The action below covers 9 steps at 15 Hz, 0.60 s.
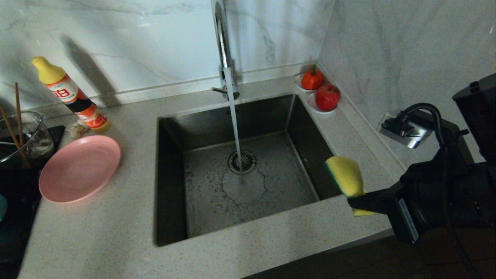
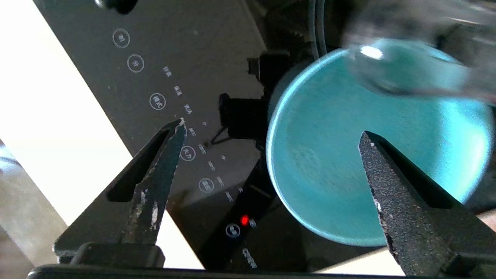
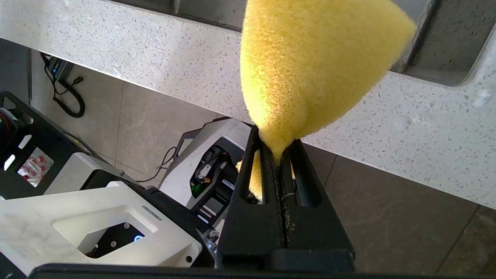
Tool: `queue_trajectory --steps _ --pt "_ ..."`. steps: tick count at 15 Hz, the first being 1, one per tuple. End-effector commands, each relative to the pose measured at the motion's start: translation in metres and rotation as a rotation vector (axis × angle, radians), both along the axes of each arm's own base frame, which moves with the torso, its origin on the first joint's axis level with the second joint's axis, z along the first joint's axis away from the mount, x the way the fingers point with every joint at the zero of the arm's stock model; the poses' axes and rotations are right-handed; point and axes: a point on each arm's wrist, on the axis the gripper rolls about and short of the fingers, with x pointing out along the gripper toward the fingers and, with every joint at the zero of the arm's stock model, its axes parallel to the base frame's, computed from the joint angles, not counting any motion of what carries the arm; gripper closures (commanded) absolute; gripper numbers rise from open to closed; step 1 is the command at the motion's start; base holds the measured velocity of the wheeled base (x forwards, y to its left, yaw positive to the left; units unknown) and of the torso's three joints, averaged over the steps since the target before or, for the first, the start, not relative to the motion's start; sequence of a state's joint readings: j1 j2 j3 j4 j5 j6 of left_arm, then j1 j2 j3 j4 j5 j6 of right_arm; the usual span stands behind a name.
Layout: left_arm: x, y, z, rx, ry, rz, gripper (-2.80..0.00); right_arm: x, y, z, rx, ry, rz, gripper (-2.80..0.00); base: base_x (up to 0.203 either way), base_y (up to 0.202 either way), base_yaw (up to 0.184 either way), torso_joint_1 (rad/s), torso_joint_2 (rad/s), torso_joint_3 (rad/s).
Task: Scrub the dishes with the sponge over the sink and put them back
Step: Pick up a bowl and the sponge
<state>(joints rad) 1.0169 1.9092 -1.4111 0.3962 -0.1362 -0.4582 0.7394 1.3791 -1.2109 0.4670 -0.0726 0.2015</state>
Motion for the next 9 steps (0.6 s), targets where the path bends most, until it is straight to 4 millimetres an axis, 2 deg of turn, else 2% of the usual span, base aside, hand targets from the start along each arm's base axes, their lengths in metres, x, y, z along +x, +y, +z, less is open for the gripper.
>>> queue_trajectory --steps 1,9 --pt "0.002 0.007 -0.014 -0.042 0.011 0.013 -2.80 0.001 0.000 -0.001 -0.003 0.003 -0.005 0.00 0.000 0.000 0.000 0.000 0.00 0.000" --pt "0.007 0.014 -0.028 -0.090 0.012 0.033 -2.80 0.004 0.000 -0.001 -0.005 0.005 -0.012 0.00 0.000 0.000 0.000 0.000 0.00 0.000"
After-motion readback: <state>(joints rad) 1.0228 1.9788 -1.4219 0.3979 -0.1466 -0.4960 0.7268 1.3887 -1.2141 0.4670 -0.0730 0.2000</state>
